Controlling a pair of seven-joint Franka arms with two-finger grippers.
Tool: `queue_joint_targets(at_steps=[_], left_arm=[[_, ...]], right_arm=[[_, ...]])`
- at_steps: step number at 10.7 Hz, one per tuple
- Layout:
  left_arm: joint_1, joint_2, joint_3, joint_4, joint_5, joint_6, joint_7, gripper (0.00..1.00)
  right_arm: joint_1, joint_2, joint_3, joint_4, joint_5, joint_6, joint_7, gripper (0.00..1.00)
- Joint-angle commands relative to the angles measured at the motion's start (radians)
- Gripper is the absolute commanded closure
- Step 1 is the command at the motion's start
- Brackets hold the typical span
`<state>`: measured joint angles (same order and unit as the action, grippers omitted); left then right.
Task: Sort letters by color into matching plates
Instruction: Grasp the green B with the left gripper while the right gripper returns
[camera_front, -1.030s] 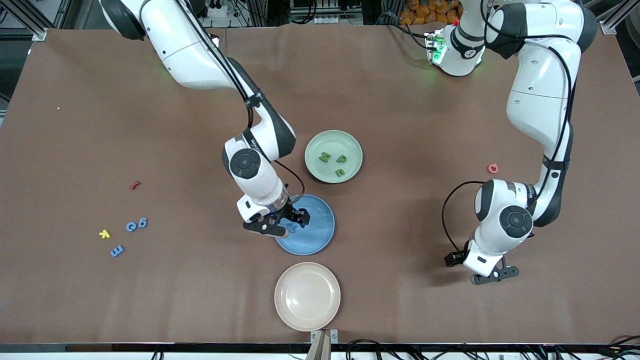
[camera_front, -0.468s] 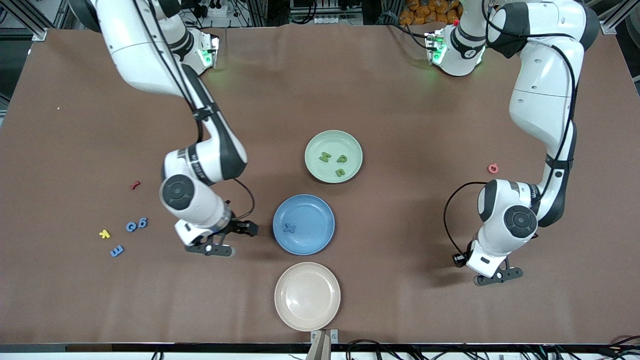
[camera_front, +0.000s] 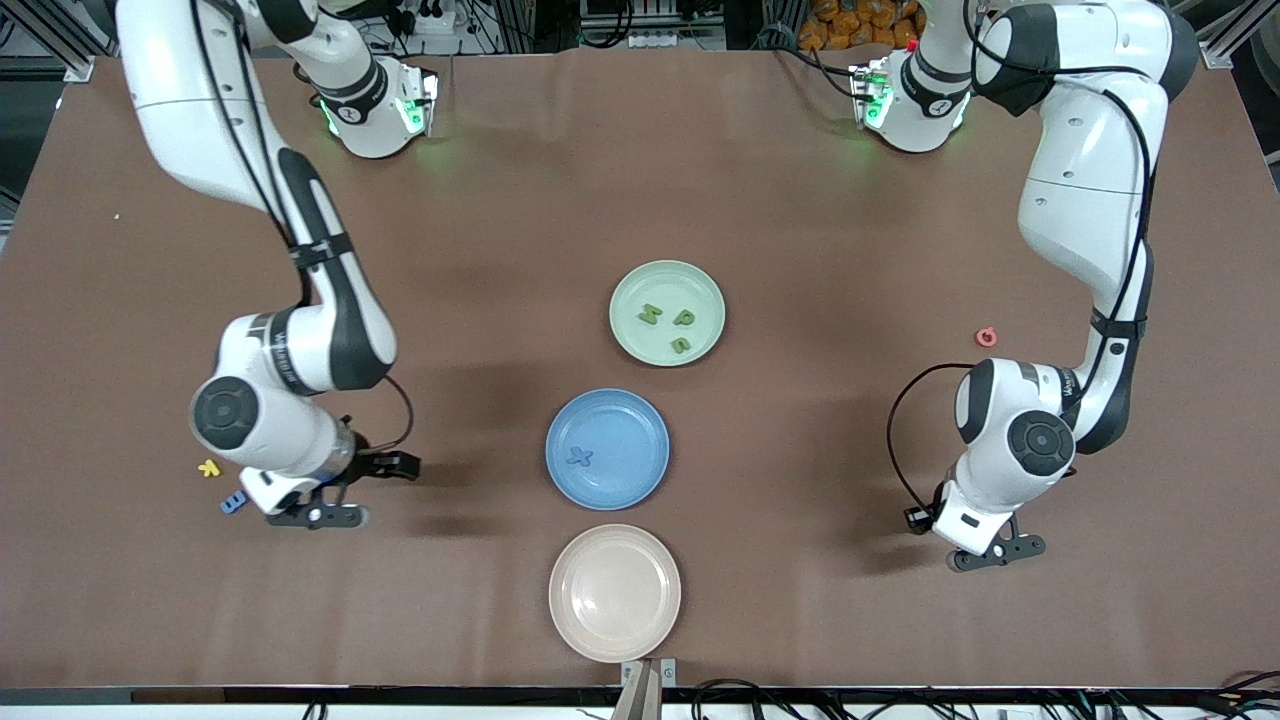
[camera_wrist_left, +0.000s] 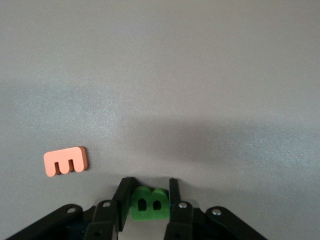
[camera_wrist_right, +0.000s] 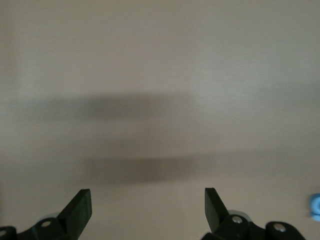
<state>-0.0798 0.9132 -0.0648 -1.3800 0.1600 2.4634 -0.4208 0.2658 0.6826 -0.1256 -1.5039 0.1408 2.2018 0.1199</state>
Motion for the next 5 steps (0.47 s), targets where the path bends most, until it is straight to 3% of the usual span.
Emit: queue_joint_targets(at_steps=[1, 3, 5], left_arm=[[0.002, -0.025, -0.004, -0.008, -0.028, -0.018, 0.005, 1.00], [-0.003, -0.056, -0.018, -0.011, -0.031, -0.075, -0.015, 1.00], [-0.003, -0.109, -0.049, -0.089, -0.030, -0.086, -0.070, 1.00]], right_arm=[[-0.127, -0.044, 0.011, -0.041, -0.007, 0.003, -0.092, 0.00], [-0.181, -0.040, -0.015, -0.041, -0.007, 0.004, -0.088, 0.00], [-0.233, -0.035, -0.022, -0.041, 0.000, 0.010, -0.051, 0.00]])
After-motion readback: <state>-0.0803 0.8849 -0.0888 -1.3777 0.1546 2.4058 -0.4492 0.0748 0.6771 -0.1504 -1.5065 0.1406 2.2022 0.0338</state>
